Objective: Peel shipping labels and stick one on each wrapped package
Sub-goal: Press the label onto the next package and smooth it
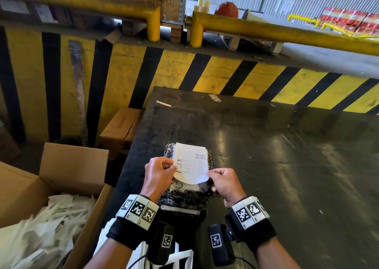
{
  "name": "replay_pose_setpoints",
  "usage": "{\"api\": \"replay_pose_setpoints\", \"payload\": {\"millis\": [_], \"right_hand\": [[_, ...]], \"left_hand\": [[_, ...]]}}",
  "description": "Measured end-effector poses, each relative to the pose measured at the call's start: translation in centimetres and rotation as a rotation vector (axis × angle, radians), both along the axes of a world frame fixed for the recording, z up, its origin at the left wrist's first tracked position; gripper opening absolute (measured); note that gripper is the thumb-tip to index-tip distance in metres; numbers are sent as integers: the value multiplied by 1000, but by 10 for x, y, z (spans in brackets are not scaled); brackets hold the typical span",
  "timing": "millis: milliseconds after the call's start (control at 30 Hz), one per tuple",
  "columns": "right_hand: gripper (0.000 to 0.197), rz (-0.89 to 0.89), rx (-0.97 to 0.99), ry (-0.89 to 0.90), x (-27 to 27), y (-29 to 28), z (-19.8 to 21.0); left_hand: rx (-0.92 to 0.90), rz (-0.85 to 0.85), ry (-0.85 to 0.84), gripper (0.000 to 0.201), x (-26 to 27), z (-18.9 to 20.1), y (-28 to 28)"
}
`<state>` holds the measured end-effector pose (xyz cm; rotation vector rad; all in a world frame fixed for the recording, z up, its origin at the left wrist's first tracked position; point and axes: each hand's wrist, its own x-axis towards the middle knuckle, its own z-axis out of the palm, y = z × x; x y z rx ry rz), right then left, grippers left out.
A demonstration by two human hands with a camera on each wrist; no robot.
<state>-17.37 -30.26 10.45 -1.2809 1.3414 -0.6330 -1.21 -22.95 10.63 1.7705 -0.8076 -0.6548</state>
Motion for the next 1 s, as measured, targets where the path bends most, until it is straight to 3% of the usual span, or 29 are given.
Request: {"api": "replay_pose_setpoints", "payload": {"millis": [267, 500, 800, 1000], "right_hand": [[19, 19, -71, 42, 0, 3, -1], [38, 104, -187, 234, 1, -3, -5], [34, 345, -354, 551, -4, -7, 2], [30, 486, -556, 497, -34, 9, -10]], "left_hand": [[19, 8, -24, 15, -2, 0, 4], [41, -27, -78, 22, -2, 1, 7], [68, -52, -305, 20, 1, -12, 11], [42, -119, -439, 21, 9, -21, 26]]}}
